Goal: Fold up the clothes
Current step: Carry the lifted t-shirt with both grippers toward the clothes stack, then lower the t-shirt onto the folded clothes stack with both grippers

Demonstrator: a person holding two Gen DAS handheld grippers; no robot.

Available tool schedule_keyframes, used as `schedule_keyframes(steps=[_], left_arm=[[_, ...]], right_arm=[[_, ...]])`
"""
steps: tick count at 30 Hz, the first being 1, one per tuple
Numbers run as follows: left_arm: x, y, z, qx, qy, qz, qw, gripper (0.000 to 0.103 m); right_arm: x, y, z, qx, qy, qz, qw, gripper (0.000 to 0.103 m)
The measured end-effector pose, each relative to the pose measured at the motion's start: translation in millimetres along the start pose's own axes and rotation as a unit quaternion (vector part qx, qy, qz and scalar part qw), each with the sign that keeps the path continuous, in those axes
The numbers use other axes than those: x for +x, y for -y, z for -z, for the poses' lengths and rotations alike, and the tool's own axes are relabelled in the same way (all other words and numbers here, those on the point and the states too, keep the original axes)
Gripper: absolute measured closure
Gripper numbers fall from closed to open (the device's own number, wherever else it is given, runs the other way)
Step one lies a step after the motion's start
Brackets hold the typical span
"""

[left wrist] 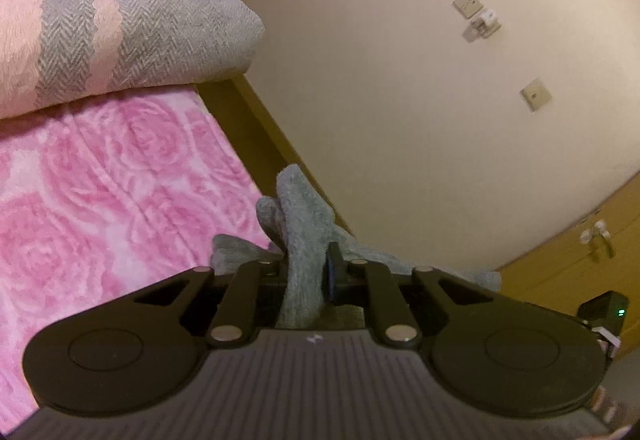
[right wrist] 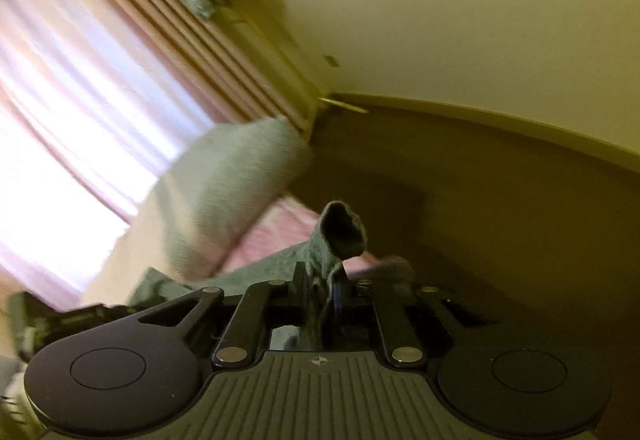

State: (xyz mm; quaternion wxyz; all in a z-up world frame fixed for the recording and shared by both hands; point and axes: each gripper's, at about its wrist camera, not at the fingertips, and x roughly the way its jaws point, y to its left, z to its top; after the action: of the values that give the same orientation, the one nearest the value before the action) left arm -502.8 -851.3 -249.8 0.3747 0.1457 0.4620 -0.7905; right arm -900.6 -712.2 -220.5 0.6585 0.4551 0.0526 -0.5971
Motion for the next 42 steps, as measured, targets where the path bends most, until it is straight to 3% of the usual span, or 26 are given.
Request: schedule_keyframes(steps=[5, 7, 8, 9, 11, 12, 13, 16, 17, 19, 25, 29, 32, 34, 38, 39, 42], left_arm=[[11.0, 14.9, -11.1, 0.068, 0.0, -0.043, 0.9967, 0.08], [6.0, 14.5, -17.9, 0.072, 0.014, -0.072, 0.9947, 0.074], [0.7, 14.3, -20.3, 0.069, 0.026, -0.09, 0.9932, 0.074], [-7.5, 16.7, -23.2, 0.069, 0.041, -0.11, 0.9907, 0.079], [-23.7, 22.6, -28.6, 0.071, 0.067, -0.142, 0.9849, 0.088], [-31.4, 30.4, -29.2, 0.077, 0.069, -0.13, 0.9861, 0.098], [-38.0, 38.3, -28.9, 0.084, 0.071, -0.116, 0.9871, 0.102], [-30.5, 66.5, -13.2, 0.132, 0.042, -0.071, 0.9877, 0.103], [-24.8, 74.3, -7.8, 0.148, 0.03, -0.062, 0.9866, 0.103], [-3.2, 76.2, 0.0, 0.16, 0.015, -0.078, 0.9839, 0.103], [55.7, 67.9, 15.4, 0.193, -0.016, -0.122, 0.9735, 0.103], [71.7, 57.8, 16.2, 0.204, -0.02, -0.121, 0.9713, 0.1], [64.8, 51.9, 12.1, 0.192, -0.012, -0.116, 0.9744, 0.1], [48.8, 51.2, 5.9, 0.183, 0.007, -0.131, 0.9743, 0.101], [4.8, 45.5, -4.8, 0.161, 0.037, -0.193, 0.9672, 0.101], [2.1, 49.3, -0.3, 0.163, 0.034, -0.189, 0.9677, 0.101], [-5.7, 60.8, 13.3, 0.168, 0.025, -0.18, 0.969, 0.101]], right_arm=[[5.9, -12.0, 11.3, 0.007, 0.004, 0.068, 0.998, 0.093], [4.7, -18.4, 9.6, 0.01, -0.002, 0.101, 0.995, 0.073], [0.8, -21.8, 8.0, 0.008, 0.002, 0.126, 0.992, 0.046], [-5.2, -25.3, 6.4, 0.004, 0.014, 0.149, 0.989, 0.04], [-18.6, -33.0, 2.1, -0.01, 0.03, 0.191, 0.981, 0.04], [-25.4, -38.8, -0.1, -0.02, 0.035, 0.21, 0.977, 0.04], [-30.5, -47.3, -0.9, -0.036, 0.04, 0.218, 0.974, 0.04], [-31.6, -82.9, 6.6, -0.095, 0.048, 0.201, 0.974, 0.043], [-25.3, -93.3, 12.0, -0.111, 0.039, 0.184, 0.976, 0.053], [-10.7, -110.3, 22.3, -0.135, 0.022, 0.158, 0.978, 0.057], [48.2, -84.0, 34.3, -0.076, 0.011, 0.209, 0.975, 0.057], [53.6, -64.1, 31.0, -0.058, 0.016, 0.203, 0.977, 0.056], [46.1, -49.3, 25.5, -0.031, 0.025, 0.192, 0.981, 0.056], [39.2, -44.8, 22.8, -0.012, 0.035, 0.193, 0.98, 0.056], [3.5, -37.7, 18.9, 0.005, 0.06, 0.259, 0.964, 0.056], [-7.2, -34.7, 18.0, 0.008, 0.062, 0.264, 0.962, 0.056], [-35.7, -42.5, 20.1, -0.028, 0.067, 0.235, 0.969, 0.056]])
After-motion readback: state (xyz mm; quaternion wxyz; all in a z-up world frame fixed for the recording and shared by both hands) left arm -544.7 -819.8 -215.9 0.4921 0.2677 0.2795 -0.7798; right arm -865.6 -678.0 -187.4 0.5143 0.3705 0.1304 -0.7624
